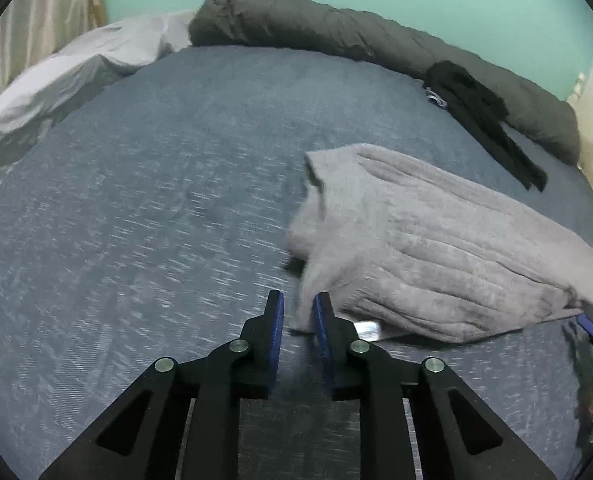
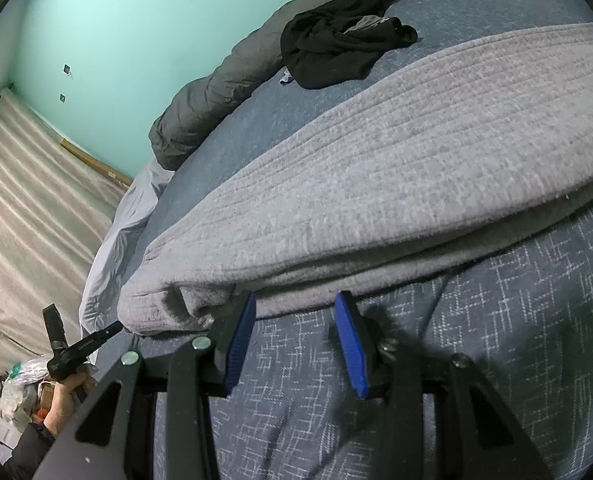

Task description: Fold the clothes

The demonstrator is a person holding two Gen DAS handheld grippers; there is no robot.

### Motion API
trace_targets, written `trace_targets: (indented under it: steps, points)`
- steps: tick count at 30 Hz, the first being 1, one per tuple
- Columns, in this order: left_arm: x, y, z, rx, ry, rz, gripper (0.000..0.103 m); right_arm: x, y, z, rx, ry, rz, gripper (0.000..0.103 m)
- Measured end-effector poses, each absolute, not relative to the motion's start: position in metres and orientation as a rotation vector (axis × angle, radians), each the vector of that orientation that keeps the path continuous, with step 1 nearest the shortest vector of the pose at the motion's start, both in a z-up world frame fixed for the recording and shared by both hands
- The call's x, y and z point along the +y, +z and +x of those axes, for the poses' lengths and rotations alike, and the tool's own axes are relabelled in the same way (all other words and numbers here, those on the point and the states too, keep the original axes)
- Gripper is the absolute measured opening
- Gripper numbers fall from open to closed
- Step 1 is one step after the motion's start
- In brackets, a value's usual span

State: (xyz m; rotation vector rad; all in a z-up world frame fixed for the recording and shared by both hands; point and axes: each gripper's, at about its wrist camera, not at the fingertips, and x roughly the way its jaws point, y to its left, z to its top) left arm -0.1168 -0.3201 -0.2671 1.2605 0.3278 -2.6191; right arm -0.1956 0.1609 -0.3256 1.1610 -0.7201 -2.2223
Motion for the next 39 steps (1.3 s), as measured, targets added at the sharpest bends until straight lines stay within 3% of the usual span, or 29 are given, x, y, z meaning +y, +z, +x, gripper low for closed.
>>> trace_targets:
  steps: [5,12,13,14,21,30,36,37,39]
  points:
    - [-0.32,-0.269,-0.118,0.402,-2.67,1.274,0.018,0.159,-0.327,-0.195,-0.724,-2.22,1.169,0.042]
    - [-0.311,-0.275,-0.128,0.288,-2.647,1.298,0.017,0.159,-0.327,-0.196,-0.726,-2.219,1.168,0.042]
    - [-0.311,-0.275,-0.129,0.275,-2.643,1.3,0.015,0.159,-0.327,-0.196,-0.728,-2.219,1.168,0.042]
    - [-0.31,-0.276,-0.13,0.262,-2.638,1.301,0.004,0.16,-0.327,-0.196,-0.73,-2.219,1.167,0.042]
    - [-0.304,-0.269,-0.133,0.125,-2.596,1.239,0.004,0.161,-0.326,-0.196,-0.736,-2.219,1.161,0.042]
    - [-0.318,-0.286,-0.147,0.176,-2.525,1.296,0.004,0.159,-0.326,-0.197,-0.736,-2.201,1.162,0.042]
    - [-0.319,-0.267,-0.137,0.247,-2.527,1.272,0.008,0.145,-0.326,-0.194,-0.712,-2.136,1.155,0.042]
    - [-0.319,-0.262,-0.136,0.249,-2.513,1.261,0.007,0.143,-0.326,-0.194,-0.708,-2.126,1.154,0.043]
    - [-0.321,-0.25,-0.131,0.268,-2.486,1.204,0.007,0.138,-0.326,-0.193,-0.7,-2.104,1.152,0.054]
